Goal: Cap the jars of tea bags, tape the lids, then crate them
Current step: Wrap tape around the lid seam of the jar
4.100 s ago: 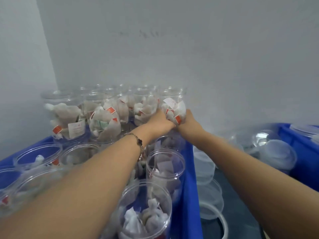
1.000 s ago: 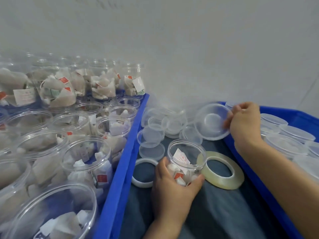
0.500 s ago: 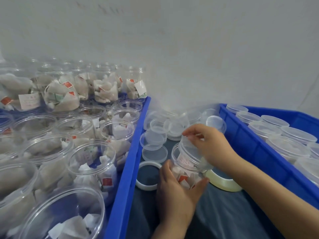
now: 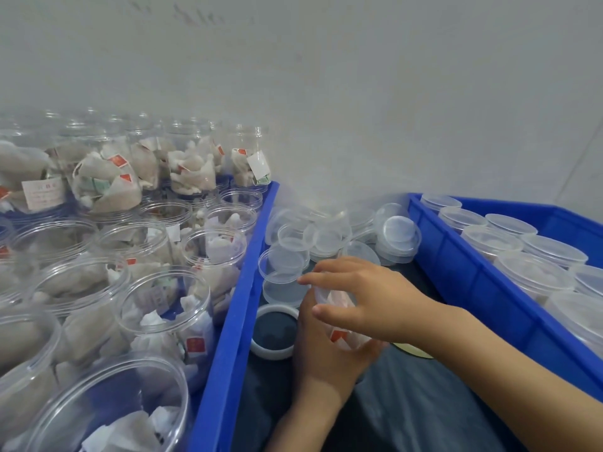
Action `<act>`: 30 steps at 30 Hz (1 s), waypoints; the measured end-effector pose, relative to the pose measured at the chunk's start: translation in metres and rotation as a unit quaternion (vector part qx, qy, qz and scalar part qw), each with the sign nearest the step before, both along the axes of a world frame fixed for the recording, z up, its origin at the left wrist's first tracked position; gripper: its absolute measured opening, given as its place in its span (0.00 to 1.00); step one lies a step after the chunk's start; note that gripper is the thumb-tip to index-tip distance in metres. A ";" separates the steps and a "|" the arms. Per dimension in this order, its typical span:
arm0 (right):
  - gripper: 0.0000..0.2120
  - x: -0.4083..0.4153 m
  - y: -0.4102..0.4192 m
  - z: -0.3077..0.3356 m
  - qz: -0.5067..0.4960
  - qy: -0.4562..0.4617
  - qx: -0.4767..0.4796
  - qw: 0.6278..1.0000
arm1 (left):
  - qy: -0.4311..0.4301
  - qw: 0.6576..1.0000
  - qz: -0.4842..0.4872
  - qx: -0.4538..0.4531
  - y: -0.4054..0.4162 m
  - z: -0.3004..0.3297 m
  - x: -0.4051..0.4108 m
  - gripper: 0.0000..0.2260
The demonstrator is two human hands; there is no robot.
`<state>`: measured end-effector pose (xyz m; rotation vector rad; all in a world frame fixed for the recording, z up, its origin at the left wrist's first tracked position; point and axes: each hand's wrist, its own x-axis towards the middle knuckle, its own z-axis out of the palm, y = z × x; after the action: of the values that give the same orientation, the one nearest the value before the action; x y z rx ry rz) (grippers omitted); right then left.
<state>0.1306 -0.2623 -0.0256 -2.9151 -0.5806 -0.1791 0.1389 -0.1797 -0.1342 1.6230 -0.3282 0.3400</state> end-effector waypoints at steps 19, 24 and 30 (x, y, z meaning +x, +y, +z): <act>0.24 -0.010 0.034 -0.029 -0.242 -0.135 -0.040 0.960 | -0.042 0.972 0.066 0.223 0.010 0.015 -0.006 0.11; 0.26 -0.006 0.009 -0.011 -0.097 -0.085 0.031 0.991 | 0.099 0.994 -0.040 -0.019 0.009 0.010 -0.008 0.28; 0.20 -0.006 -0.001 -0.002 -0.014 -0.047 0.028 0.998 | 0.026 0.999 -0.031 -0.011 0.003 0.006 -0.007 0.30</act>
<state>0.1242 -0.2634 -0.0274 -2.8737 -0.5394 -0.3317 0.1319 -0.1765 -0.1284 1.5945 -0.3335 0.2536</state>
